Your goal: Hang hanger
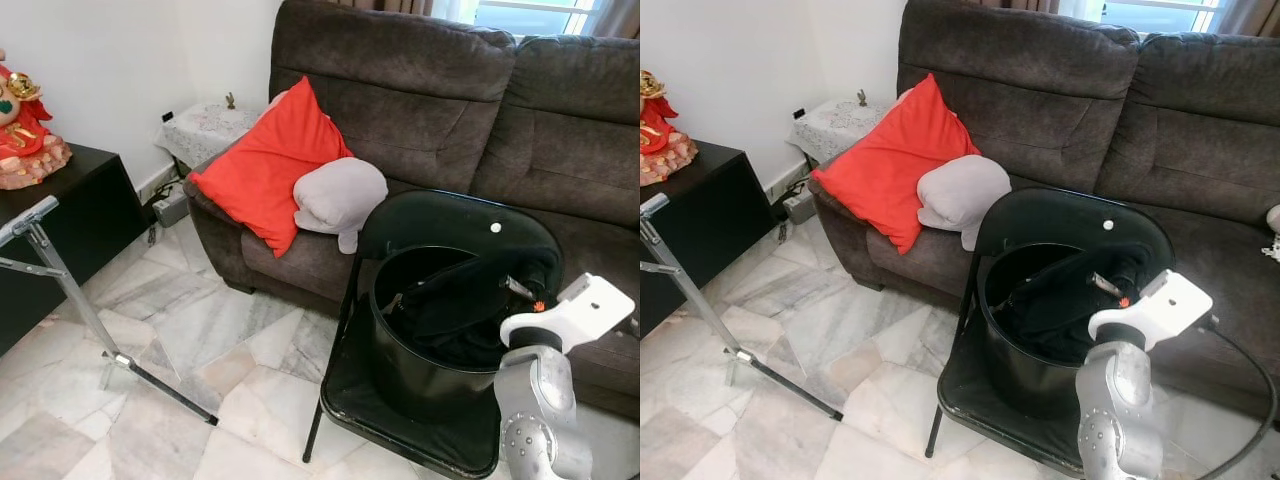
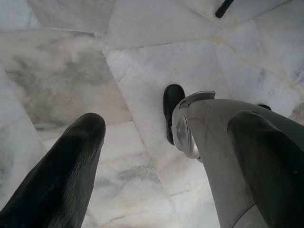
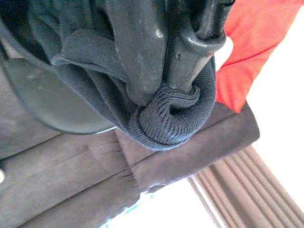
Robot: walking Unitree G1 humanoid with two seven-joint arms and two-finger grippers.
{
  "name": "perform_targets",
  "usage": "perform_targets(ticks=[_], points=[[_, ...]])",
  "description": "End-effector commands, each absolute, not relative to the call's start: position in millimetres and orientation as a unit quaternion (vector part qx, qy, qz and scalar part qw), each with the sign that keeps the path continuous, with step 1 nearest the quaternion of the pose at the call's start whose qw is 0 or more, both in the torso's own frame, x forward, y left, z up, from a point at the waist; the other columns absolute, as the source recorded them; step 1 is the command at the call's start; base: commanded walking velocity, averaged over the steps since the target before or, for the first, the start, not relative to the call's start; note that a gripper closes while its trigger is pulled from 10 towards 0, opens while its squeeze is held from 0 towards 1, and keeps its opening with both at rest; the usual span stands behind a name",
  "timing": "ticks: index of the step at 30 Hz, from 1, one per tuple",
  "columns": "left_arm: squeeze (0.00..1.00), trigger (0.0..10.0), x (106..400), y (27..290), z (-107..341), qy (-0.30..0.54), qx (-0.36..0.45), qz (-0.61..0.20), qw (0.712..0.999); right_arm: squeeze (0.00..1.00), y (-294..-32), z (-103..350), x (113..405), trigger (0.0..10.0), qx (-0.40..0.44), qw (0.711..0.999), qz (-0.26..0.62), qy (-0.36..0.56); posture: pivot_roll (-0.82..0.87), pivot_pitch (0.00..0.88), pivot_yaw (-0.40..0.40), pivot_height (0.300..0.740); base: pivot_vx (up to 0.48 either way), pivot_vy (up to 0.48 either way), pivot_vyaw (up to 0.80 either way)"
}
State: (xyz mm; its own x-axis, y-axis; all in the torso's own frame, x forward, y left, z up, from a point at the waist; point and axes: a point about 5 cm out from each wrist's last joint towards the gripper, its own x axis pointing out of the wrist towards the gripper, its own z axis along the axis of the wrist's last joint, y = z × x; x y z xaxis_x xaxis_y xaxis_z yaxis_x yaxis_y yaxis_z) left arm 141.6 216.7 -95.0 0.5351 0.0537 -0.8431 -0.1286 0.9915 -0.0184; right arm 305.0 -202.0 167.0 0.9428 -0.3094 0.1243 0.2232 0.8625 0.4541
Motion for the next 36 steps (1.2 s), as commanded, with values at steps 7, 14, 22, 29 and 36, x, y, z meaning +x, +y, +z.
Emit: perform_targets(ticks=[7, 14, 22, 29, 36], points=[[0.00, 10.0, 139, 225, -94, 0.481, -0.021, 0.061, 0.874, 0.00, -183, 212, 311, 0.0, 0.224, 0.967, -0.054, -0.111, -0.02, 0.036, 0.019, 0.740, 0.000, 0.000, 0.00], [0.00, 10.0, 155, 229, -87, 0.453, -0.017, 0.065, 0.889, 0.00, -169, 200, 313, 0.0, 0.238, 0.965, -0.064, -0.085, -0.01, 0.016, 0.023, 0.740, 0.000, 0.000, 0.00], [0.00, 10.0, 175, 227, -77, 0.410, -0.003, 0.053, 0.911, 0.00, -159, 167, 296, 10.0, 0.198, 0.977, -0.070, -0.021, -0.01, 0.000, 0.046, 0.740, 0.000, 0.000, 0.00], [0.00, 10.0, 218, 230, -46, 0.292, -0.013, 0.052, 0.955, 0.00, -162, 154, 292, 10.0, 0.159, 0.984, -0.075, -0.007, 0.00, 0.000, 0.052, 0.740, 0.000, 0.000, 0.37], [0.00, 10.0, 247, 210, -14, 0.172, -0.013, 0.019, 0.985, 0.00, -165, 149, 287, 10.0, 0.165, 0.983, -0.086, -0.001, 0.00, 0.000, 0.058, 0.740, 0.000, 0.000, 0.80]])
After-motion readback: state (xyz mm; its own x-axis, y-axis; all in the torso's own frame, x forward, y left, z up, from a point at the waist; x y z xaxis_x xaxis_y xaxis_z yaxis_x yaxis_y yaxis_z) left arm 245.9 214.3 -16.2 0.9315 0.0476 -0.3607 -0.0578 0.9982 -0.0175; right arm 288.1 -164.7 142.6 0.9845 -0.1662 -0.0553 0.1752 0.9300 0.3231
